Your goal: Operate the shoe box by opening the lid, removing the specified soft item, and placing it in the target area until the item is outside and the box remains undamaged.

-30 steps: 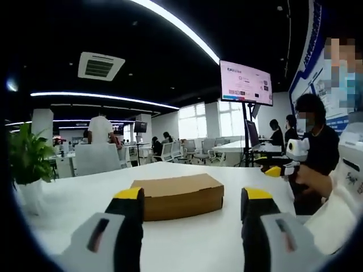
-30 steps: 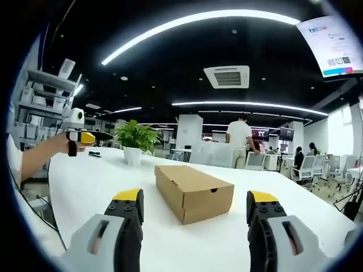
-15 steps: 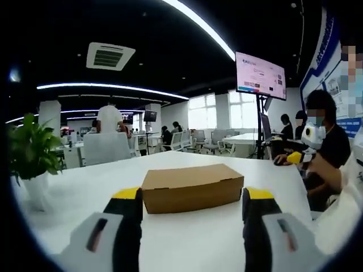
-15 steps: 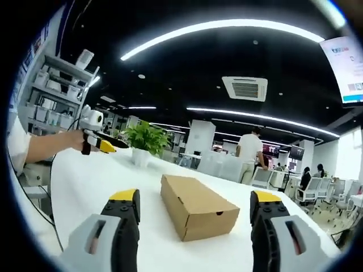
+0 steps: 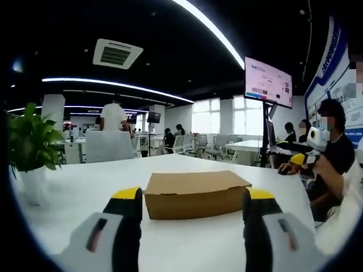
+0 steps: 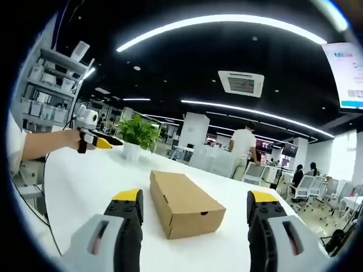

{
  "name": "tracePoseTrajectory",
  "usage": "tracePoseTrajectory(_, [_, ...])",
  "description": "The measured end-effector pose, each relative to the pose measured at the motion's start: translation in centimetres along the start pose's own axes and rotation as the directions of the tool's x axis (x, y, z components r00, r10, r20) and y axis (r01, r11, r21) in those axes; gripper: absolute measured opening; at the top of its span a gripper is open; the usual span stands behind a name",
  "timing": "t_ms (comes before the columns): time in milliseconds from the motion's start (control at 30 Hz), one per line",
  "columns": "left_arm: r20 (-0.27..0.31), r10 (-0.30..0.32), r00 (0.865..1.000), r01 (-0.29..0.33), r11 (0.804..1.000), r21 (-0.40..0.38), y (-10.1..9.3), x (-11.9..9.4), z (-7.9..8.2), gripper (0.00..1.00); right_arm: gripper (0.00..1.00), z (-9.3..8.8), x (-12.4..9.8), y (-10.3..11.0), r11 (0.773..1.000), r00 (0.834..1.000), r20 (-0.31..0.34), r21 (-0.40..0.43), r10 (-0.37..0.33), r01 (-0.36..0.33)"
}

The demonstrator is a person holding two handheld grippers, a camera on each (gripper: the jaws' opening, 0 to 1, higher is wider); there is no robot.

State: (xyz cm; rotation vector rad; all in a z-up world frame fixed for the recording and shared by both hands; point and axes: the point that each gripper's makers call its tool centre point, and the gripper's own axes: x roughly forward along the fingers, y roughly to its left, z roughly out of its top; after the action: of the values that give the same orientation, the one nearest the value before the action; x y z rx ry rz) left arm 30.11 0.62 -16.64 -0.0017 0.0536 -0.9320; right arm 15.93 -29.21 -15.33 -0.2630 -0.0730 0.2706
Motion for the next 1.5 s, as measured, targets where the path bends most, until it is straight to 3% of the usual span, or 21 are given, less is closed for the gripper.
tracePoseTrajectory(133, [-0.017,0.005,1.000,-0.005,1.000,0.001,0.8,0.6,-0.6,0.75,0.72,-1.4,1.6,-0.1,0.996,0.996,-0.089,-0.091,0.017,-0.025])
tracePoseTrajectory(267, [-0.054,-0.013,0.998,0.015,0.999,0.045,1.0,1.9,-1.5,0.78,0.75,-0.6,2.2,-0.1,0.999,0.999,-0.043,-0.032,0.014,-0.016])
tracePoseTrajectory(400, [-0.143,0.038,0.989,-0.025,0.996,0.089,2.1,3.1,-2.9,0.84,0.78,-0.7,2.7,0.6,0.998,0.999,-0.006,0.041,0.043,-0.043])
tracePoseTrajectory(467, [-0.129,0.011,0.992,0.001,0.996,0.088,1.8,3.6,-2.6,0.84,0.83,-0.7,3.3,1.6,0.992,0.993,-0.031,-0.055,0.114,-0.116])
tracePoseTrajectory(500, [-0.112,-0.031,0.993,0.039,0.997,0.065,1.4,3.9,-2.4,0.83,0.85,-0.6,3.5,1.8,0.987,0.990,-0.059,-0.095,0.127,-0.132])
tracePoseTrajectory(600, [-0.071,-0.031,0.997,0.034,0.998,0.049,1.7,4.1,-1.7,0.84,0.87,0.5,3.6,1.7,0.991,0.994,-0.021,-0.079,0.109,-0.110])
tracePoseTrajectory(667, [-0.038,-0.035,0.999,0.037,0.998,0.055,2.0,4.3,-1.1,0.84,0.87,0.9,3.8,1.5,0.997,0.997,0.015,-0.005,0.079,-0.079])
tracePoseTrajectory(800, [-0.008,-0.062,0.998,0.063,0.997,0.042,2.4,4.9,-0.6,0.83,0.88,-1.3,5.0,1.7,0.995,0.996,-0.037,0.060,0.086,-0.084])
tracePoseTrajectory(867, [-0.023,-0.061,0.998,0.062,0.997,0.046,2.7,5.4,-0.8,0.84,0.88,-1.8,5.6,1.6,0.993,0.996,-0.046,0.090,0.083,-0.078])
tracePoseTrajectory(1033, [-0.043,-0.055,0.998,0.057,0.997,0.059,3.6,6.8,-1.4,0.89,0.91,-1.2,6.8,0.7,0.993,0.995,-0.045,0.084,0.087,-0.083])
tracePoseTrajectory(1167, [-0.060,-0.064,0.996,0.067,0.996,0.060,3.8,8.0,-1.9,0.90,0.91,-1.6,7.3,0.5,0.976,0.995,-0.043,0.200,0.092,-0.082])
tracePoseTrajectory(1233, [-0.038,-0.066,0.997,0.068,0.996,0.059,4.0,8.5,-2.0,0.91,0.91,-2.4,7.7,0.5,0.979,0.995,-0.052,0.194,0.080,-0.068])
tracePoseTrajectory(1300, [-0.015,-0.079,0.997,0.079,0.996,0.031,3.9,8.9,-2.2,0.92,0.91,-3.1,7.7,0.4,0.979,0.996,-0.064,0.200,0.057,-0.043])
tracePoseTrajectory(1433, [-0.033,-0.082,0.996,0.084,0.996,0.038,4.2,9.5,-3.3,0.90,0.92,-4.3,7.6,-0.7,0.982,0.997,-0.080,0.186,-0.019,0.034])
tracePoseTrajectory(1500, [0.001,-0.097,0.995,0.097,0.995,-0.030,4.2,9.9,-3.6,0.89,0.92,-5.0,7.5,-1.0,0.980,0.995,-0.087,0.192,-0.044,0.060])
